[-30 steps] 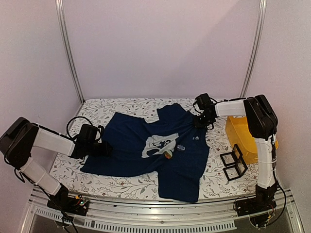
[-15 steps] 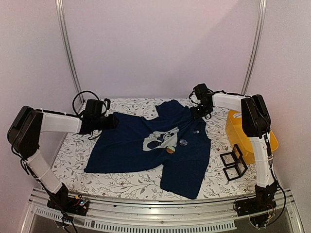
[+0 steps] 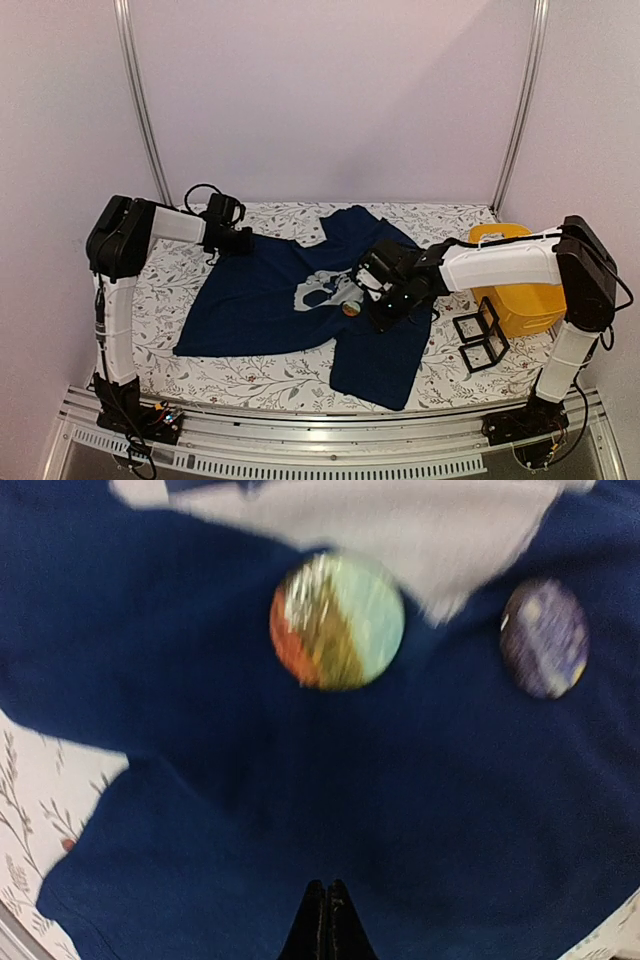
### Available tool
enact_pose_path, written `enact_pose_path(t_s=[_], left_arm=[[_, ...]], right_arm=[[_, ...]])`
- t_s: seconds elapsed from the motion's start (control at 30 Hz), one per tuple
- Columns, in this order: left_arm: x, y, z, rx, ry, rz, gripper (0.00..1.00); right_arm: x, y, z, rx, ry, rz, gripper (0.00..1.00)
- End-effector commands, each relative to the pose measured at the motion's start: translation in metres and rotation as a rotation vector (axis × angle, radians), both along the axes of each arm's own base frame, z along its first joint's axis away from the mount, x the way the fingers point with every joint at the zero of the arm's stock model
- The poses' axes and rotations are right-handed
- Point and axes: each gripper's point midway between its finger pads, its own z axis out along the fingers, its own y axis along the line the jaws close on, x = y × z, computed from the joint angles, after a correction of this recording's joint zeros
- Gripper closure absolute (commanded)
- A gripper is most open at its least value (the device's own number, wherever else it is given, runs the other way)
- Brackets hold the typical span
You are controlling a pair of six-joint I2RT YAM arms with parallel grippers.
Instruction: Pin the brooch onto the clothing
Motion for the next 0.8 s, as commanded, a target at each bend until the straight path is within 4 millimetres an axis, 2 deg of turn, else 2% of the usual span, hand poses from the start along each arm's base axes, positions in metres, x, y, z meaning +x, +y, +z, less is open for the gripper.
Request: enact_pose_path(t_s=[0.0, 0.07, 0.17, 0.23, 0.33, 0.43, 0.5, 0.6, 0.67, 0.77], left_arm=[[-0.005, 0.010, -0.031, -0.047, 0.123, 0.052, 0.88], [-0.004, 0.028, -0.045, -0.075, 0.174, 0.140, 0.92], [-0.004, 0.057, -0.061, -0.139, 0.221, 0.250, 0.91], [-0.002, 0.067, -0.058, -0.198, 0.217, 0.280, 0.89], [0.008, 0.085, -0.052, -0.183, 0.182, 0.316, 0.88], [0.014, 0.097, -0.053, -0.208, 0.188, 0.323, 0.88], [0.018, 0.098, -0.054, -0.205, 0.185, 0.309, 0.88], [0.024, 0.095, -0.044, -0.198, 0.156, 0.273, 0.87], [0.027, 0.092, -0.027, -0.198, 0.113, 0.239, 0.85], [0.025, 0.089, 0.014, -0.176, 0.029, 0.202, 0.84]], right_arm=[[-0.060, -0.023, -0.037, -0.021, 0.187, -0.099, 1.00], [-0.084, -0.033, -0.053, -0.033, 0.236, -0.141, 1.00], [-0.123, -0.048, -0.074, -0.064, 0.345, -0.175, 1.00], [-0.142, -0.060, -0.083, -0.094, 0.389, -0.189, 1.00], [-0.162, -0.075, -0.088, -0.118, 0.437, -0.213, 1.00], [-0.171, -0.081, -0.083, -0.105, 0.458, -0.215, 1.00], [-0.177, -0.077, -0.079, -0.063, 0.479, -0.189, 1.00], [-0.179, -0.063, -0.065, 0.008, 0.486, -0.134, 1.00], [-0.173, -0.050, -0.051, 0.049, 0.463, -0.092, 1.00], [-0.153, -0.028, -0.019, 0.120, 0.382, -0.035, 1.00]])
